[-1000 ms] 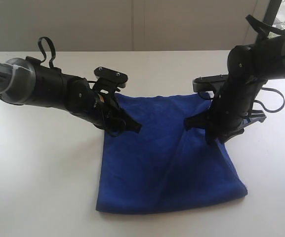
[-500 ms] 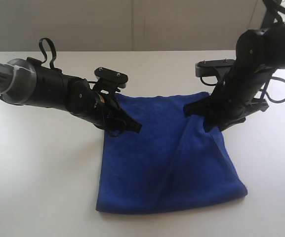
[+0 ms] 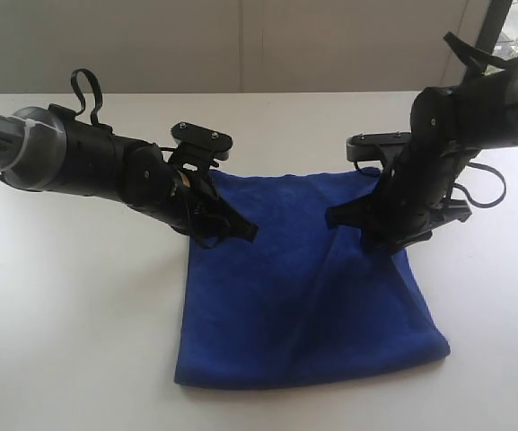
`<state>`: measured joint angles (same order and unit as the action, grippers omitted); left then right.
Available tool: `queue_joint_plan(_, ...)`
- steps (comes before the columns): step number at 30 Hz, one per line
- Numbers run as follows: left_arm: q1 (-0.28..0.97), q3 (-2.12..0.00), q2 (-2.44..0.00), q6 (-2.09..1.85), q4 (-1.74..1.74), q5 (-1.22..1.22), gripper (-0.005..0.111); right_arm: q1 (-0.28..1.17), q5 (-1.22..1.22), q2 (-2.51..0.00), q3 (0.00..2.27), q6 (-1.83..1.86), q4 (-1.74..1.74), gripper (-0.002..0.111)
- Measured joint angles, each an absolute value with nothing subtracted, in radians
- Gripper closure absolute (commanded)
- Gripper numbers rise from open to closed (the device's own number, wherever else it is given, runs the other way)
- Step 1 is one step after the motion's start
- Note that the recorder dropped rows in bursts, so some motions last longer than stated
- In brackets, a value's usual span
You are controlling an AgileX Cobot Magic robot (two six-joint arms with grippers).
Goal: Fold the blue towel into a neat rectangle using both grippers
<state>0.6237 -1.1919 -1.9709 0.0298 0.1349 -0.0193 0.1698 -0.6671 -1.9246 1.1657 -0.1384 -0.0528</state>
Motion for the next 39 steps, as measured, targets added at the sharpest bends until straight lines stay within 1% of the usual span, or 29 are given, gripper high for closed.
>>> queue_joint_plan(12,0.624,-1.192,-2.001,0.035,0.135,-0.022,0.107,0.17,-0.671,-1.903,1.166,-0.138,-0.033,0.074)
queue_joint_plan(20,0.624,-1.192,-2.001,0.035,0.135,-0.022,0.107,0.17,-0.671,-1.946,1.166,-0.138,-0.033,0.075)
queue_joint_plan(22,0.624,-1.192,-2.001,0.035,0.135,-0.022,0.107,0.17,-0.671,-1.946,1.166,-0.138,-0.033,0.077)
queue_joint_plan(23,0.624,-1.192,-2.001,0.035,0.135,-0.022,0.107,0.17,-0.671,-1.946,1.166,-0.138,-0.033,0.081)
queue_joint_plan(24,0.624,-1.192,-2.001,0.035,0.135,-0.022,0.107,0.17,-0.671,-1.946,1.166,-0.138,-0.033,0.089)
queue_joint_plan(26,0.624,-1.192,-2.002,0.035,0.135,-0.022,0.107,0.17,-0.677,-1.946,1.166,-0.138,-0.031,0.099)
queue_joint_plan(29,0.624,-1.192,-2.002,0.035,0.135,-0.022,0.107,0.17,-0.682,-1.946,1.166,-0.138,-0.025,0.108)
queue_joint_plan(34,0.624,-1.192,-2.002,0.035,0.135,-0.022,0.107,0.17,-0.721,-1.925,1.166,-0.138,0.008,0.108)
queue_joint_plan(39,0.624,-1.192,-2.003,0.03,0.137,-0.022,0.107,0.17,-0.806,-1.899,1.166,-0.2,0.139,0.108)
